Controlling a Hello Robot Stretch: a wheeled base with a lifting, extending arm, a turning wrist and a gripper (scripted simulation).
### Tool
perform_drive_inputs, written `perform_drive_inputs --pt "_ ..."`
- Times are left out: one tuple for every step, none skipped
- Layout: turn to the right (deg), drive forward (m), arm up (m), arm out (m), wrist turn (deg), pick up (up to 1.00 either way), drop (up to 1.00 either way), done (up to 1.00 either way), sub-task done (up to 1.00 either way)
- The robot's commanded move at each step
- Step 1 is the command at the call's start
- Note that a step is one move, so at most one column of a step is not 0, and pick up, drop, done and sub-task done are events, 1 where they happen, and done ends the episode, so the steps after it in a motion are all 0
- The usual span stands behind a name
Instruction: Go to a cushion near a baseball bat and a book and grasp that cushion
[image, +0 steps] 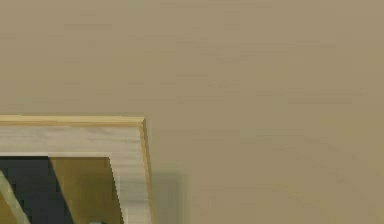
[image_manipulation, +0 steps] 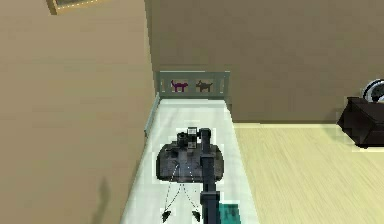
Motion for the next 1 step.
perform_drive_inputs --pt "0.0 0.00 0.00 0.00 45.0 0.00 0.00 0.00 0.00"
